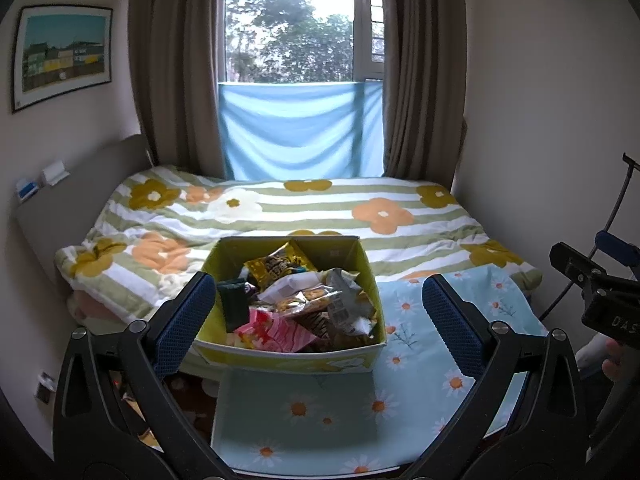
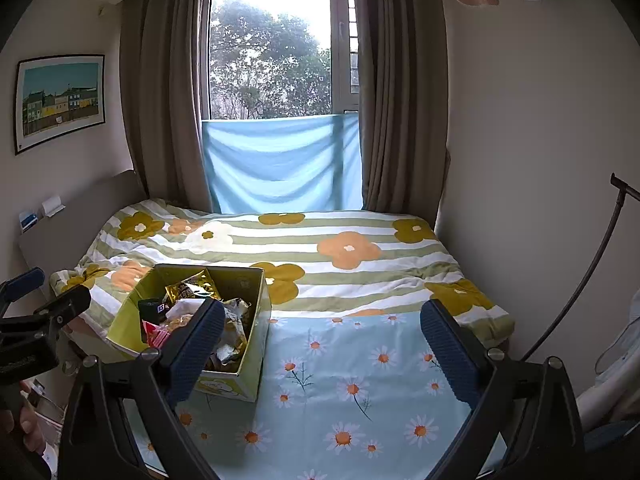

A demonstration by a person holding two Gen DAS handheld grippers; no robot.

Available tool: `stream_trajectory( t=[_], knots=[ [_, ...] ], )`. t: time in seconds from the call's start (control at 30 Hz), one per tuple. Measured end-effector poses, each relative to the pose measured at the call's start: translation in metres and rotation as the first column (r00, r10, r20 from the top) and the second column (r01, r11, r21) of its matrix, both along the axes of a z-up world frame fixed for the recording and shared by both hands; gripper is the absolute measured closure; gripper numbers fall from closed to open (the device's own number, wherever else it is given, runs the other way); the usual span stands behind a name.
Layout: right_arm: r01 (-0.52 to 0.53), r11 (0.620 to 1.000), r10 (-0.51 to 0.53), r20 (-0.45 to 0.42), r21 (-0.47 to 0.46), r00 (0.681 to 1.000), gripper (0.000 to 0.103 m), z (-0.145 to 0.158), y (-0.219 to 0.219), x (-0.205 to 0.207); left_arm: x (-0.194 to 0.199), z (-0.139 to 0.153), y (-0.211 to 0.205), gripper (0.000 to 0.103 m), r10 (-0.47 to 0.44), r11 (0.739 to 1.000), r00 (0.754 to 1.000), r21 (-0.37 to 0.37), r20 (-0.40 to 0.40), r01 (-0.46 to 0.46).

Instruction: Organize snacks

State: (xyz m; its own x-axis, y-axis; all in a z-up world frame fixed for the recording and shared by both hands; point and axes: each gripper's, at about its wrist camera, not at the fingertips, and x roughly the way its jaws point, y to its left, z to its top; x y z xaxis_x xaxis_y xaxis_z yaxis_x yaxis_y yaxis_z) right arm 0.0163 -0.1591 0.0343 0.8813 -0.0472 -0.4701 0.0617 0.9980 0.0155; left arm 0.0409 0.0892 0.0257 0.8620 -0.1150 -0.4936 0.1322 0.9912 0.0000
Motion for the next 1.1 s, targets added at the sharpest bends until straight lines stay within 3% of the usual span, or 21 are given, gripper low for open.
stream_trajectory(
  t=[1.1],
  knots=[
    [0.010, 1.000, -0.010, -0.023, 0.004, 1.000, 0.006, -0.009, -0.001, 0.011, 0.010, -0.006, -0.006, 0.000, 0.005, 1.000, 1.000, 0.005, -0.003, -0.005]
  ],
)
